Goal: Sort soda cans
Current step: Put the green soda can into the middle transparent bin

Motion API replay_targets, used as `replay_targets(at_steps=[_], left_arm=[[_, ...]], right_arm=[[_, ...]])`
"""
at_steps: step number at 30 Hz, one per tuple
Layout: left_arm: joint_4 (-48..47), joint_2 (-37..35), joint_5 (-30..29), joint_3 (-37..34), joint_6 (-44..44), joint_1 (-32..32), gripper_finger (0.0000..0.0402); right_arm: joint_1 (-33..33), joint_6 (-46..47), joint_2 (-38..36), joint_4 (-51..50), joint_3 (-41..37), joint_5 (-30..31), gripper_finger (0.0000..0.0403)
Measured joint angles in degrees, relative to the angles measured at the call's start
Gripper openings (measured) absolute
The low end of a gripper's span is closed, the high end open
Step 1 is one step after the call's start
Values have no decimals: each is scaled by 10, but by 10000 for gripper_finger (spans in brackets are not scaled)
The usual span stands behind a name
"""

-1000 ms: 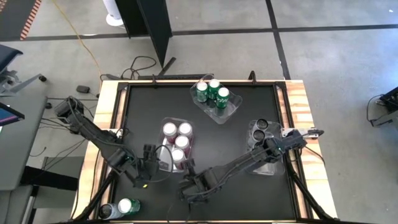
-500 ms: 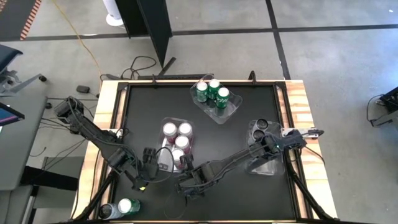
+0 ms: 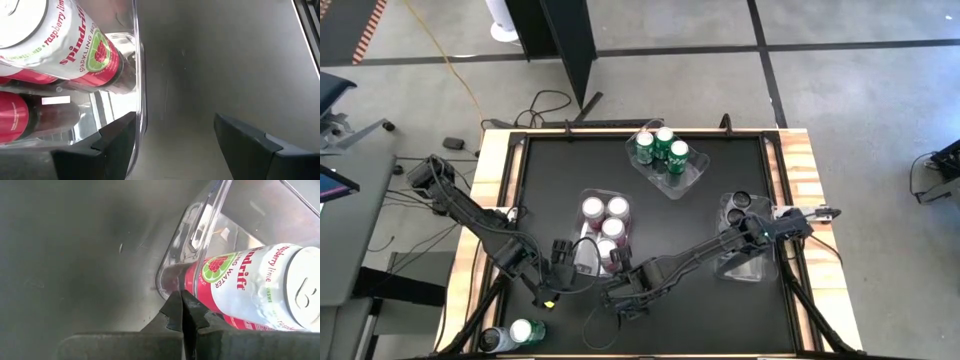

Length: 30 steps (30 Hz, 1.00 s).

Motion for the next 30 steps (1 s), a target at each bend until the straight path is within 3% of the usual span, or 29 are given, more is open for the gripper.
replay_targets(at_steps=[16, 23, 30], left_arm=[[30, 0, 1, 0, 2, 0, 258], [38, -5, -49, 0, 22, 0, 258], [-19, -37, -61, 48, 23, -4, 258]], right_arm=[[-1, 4, 0, -26, 0, 2, 8], [10, -20, 0, -29, 0, -5, 9], [31, -25, 2, -38, -1, -9, 47]])
